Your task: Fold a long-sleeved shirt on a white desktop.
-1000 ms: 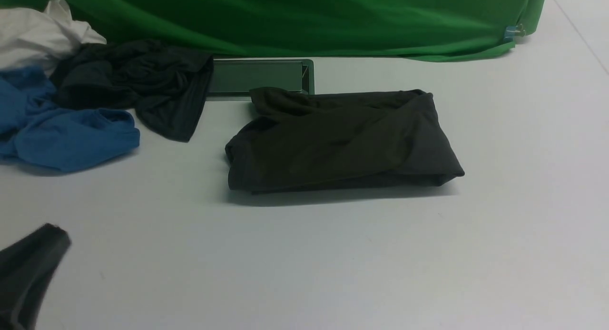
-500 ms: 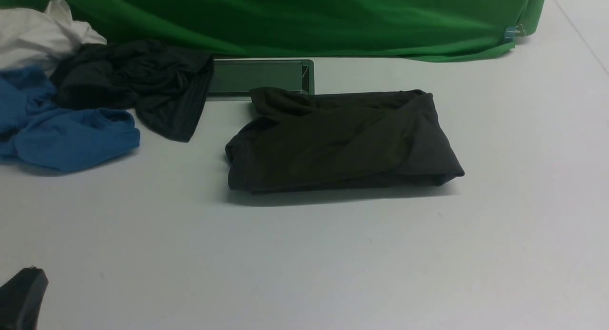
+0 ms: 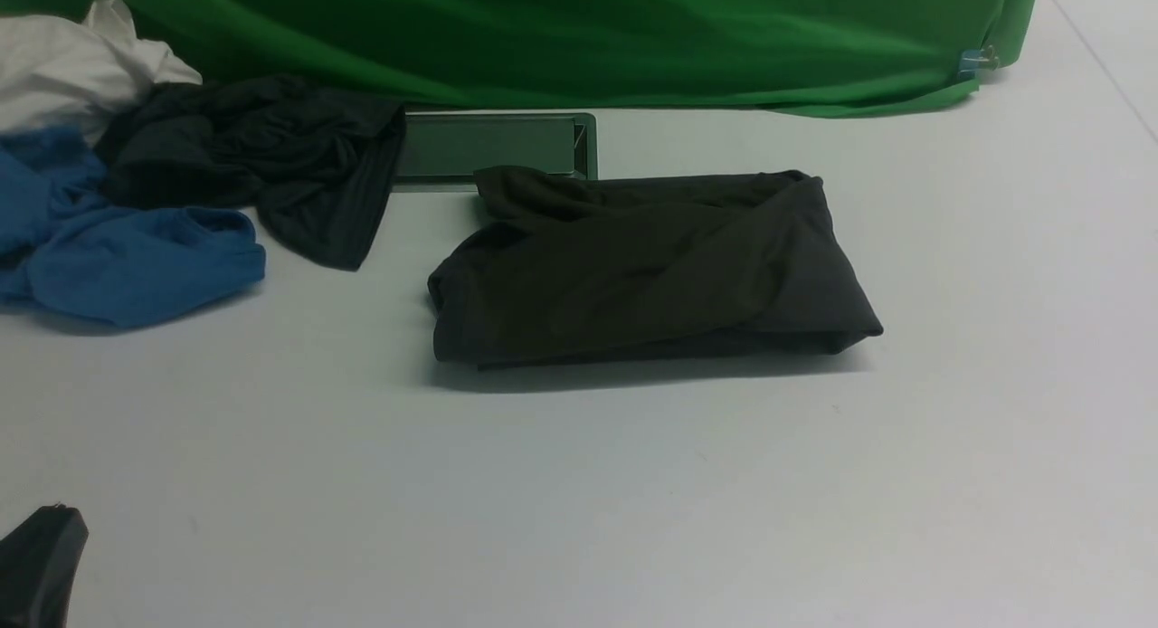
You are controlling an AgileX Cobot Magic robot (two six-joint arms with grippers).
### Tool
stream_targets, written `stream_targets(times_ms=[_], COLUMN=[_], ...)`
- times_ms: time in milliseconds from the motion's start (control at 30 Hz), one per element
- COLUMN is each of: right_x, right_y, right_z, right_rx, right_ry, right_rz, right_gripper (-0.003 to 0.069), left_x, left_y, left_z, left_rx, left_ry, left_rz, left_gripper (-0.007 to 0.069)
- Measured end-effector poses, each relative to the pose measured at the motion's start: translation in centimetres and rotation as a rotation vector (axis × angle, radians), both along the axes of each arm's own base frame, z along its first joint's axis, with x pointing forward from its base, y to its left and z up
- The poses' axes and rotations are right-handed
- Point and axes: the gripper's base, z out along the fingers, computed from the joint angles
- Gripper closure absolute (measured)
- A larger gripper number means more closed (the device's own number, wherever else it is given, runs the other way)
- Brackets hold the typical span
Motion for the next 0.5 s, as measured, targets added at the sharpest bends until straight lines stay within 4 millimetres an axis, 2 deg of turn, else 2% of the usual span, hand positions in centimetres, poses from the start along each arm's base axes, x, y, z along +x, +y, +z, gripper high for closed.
stream_targets(times_ms=[500], right_x=[0.00], right_y=[0.00], right_z=[0.00], right_rx=[0.000], right_ry=[0.000], right_rz=[0.000], right_gripper=[0.0440], left_x=[0.00], left_y=[0.00], left_z=[0.00], left_rx=[0.000], left_ry=[0.000], left_rz=[0.000], left_gripper=[0.0606])
